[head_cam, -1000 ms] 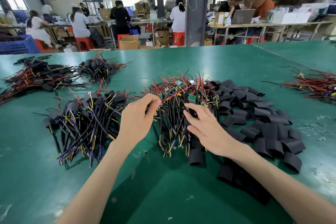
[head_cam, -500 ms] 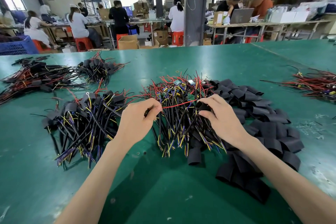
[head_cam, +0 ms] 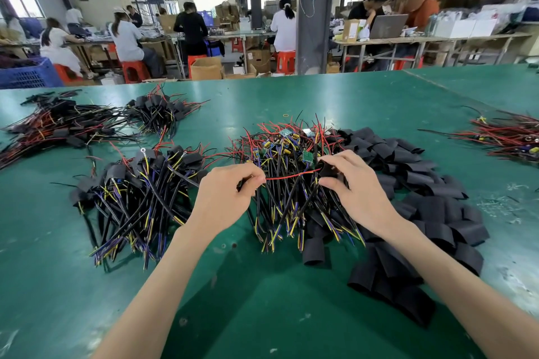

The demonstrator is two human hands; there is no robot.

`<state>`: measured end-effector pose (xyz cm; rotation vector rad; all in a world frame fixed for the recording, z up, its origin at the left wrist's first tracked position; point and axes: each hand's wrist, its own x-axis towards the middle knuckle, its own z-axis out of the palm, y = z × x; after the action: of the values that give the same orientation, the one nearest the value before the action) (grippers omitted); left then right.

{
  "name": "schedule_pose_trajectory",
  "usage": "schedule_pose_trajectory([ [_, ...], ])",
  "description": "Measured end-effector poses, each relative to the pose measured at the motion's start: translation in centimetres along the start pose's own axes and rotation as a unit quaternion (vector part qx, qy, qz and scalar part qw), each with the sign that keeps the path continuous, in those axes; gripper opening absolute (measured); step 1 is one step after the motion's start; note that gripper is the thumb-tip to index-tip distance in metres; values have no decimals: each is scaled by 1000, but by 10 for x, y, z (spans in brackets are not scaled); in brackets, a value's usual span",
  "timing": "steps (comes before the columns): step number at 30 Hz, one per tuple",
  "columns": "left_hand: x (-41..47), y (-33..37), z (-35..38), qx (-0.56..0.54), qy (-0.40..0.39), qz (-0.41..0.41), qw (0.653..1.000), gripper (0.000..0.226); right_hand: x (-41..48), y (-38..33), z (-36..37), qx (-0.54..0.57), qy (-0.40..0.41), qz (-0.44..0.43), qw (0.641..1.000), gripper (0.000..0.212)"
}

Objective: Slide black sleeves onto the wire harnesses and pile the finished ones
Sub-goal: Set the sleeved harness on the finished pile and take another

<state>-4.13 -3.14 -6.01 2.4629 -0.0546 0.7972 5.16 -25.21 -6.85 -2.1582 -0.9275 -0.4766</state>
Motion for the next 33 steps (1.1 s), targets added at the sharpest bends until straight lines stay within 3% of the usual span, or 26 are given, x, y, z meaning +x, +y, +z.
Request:
schedule_pose_trajectory([
  [7, -1, 0, 3, 39, 3, 19, 999, 9, -2, 0, -1, -26, -11, -8, 1000, 34],
  [14, -3, 5, 14, 20, -30, 75, 996, 9, -5, -8, 3, -182, -22, -134, 974, 37],
  [19, -11, 15, 28, -36, -92, 125, 987, 51, -10, -20, 12, -194, -56, -172, 964, 37],
  [23, -11, 17, 34, -52, -76, 138, 986, 60, -10, -22, 14, -170, -88, -159, 969, 36],
  [28, -9, 9, 35, -52, -78, 91, 991, 48, -10, -17, 12, -113, -107, -120, 980, 36],
  [33, -6, 0, 31, -1, -145, 24, 989, 39, -8, -15, 7, -109, -115, -98, 982, 36],
])
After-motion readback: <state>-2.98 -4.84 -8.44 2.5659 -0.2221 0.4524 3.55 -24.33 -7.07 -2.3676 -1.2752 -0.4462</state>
